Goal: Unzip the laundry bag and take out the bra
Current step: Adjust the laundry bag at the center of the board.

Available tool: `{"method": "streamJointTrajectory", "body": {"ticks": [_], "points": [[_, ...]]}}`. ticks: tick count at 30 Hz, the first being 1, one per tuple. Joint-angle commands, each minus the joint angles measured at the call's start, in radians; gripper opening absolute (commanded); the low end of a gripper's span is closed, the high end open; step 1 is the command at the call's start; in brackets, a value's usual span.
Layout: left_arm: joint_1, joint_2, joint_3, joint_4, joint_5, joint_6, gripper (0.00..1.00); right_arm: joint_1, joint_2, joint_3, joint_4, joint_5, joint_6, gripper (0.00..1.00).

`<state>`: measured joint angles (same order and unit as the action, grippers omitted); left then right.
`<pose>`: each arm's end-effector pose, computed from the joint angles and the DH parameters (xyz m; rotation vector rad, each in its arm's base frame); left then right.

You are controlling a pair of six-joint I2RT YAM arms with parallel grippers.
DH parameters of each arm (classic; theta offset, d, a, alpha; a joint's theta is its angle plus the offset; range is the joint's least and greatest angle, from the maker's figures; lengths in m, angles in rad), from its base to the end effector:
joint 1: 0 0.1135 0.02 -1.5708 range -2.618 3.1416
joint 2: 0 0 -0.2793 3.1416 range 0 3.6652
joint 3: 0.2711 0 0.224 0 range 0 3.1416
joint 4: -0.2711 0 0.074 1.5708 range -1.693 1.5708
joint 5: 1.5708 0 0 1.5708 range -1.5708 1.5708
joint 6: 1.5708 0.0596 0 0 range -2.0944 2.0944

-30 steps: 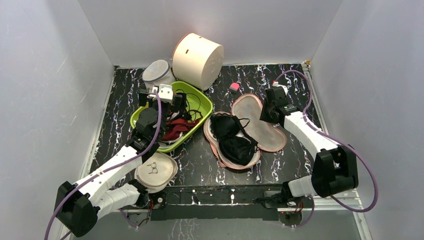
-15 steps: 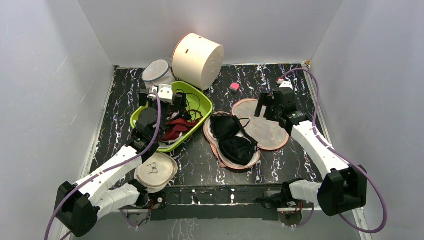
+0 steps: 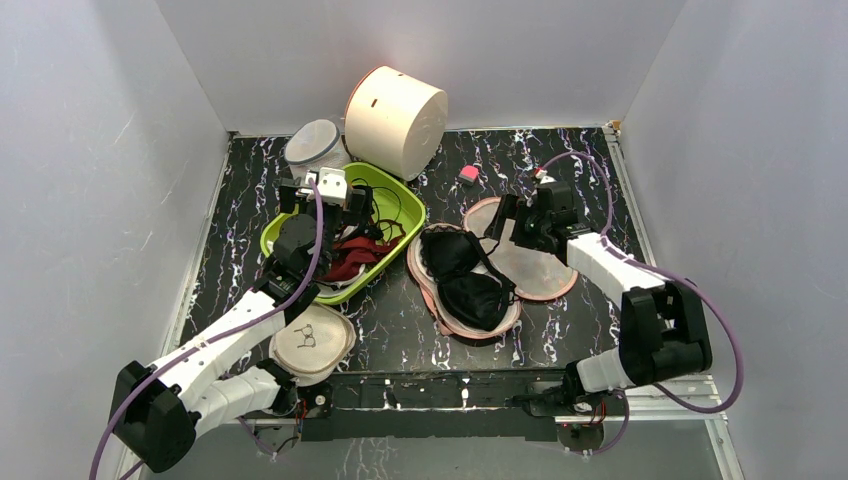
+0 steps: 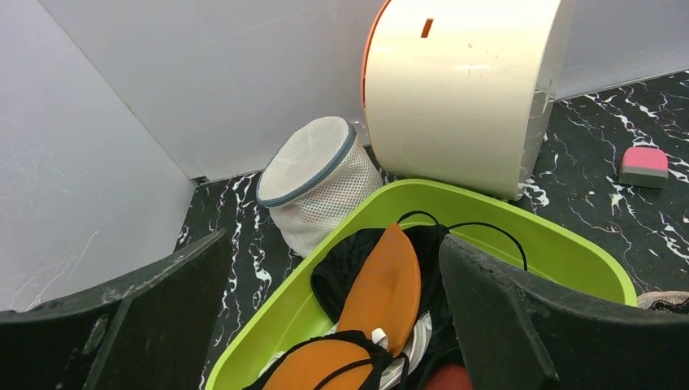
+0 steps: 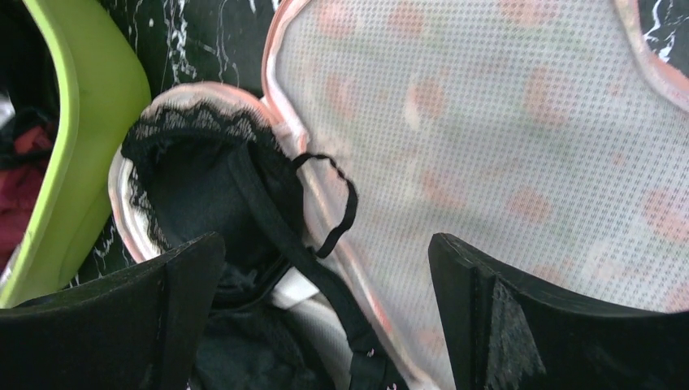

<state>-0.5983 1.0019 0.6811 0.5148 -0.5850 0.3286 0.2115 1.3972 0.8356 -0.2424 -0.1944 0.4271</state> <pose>0.1959 -0.0937 0.3615 0.1586 1.4028 0.1789 0.2697 0.0697 0.2290 0.1657 2.4160 0.5304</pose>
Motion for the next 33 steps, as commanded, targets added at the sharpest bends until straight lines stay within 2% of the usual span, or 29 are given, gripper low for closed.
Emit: {"method": "streamJointTrajectory", "body": {"ticks": [1,9,15,23,29,33], "points": [[0.004,-0.008,0.047,0.015,0.01,-0.008,0.98,-0.069,0.061,-0.008,0.153,-0.061,0.044,0.98],[0.005,-0.009,0.047,0.016,0.011,-0.006,0.98,-0.2,0.147,-0.064,0.245,-0.131,0.075,0.98],[0.004,-0.01,0.05,0.013,0.02,-0.014,0.98,-0.296,0.116,-0.127,0.236,-0.03,0.099,0.97],[0.004,-0.002,0.06,-0.007,0.037,-0.039,0.98,-0.36,-0.013,-0.241,0.246,0.031,0.118,0.96],[0.005,0.018,0.061,-0.021,0.056,-0.071,0.98,-0.357,-0.182,-0.259,0.228,-0.073,0.062,0.97],[0.004,0.043,0.065,-0.041,0.086,-0.107,0.98,-0.299,-0.285,-0.231,0.143,-0.085,0.025,0.98]]}}
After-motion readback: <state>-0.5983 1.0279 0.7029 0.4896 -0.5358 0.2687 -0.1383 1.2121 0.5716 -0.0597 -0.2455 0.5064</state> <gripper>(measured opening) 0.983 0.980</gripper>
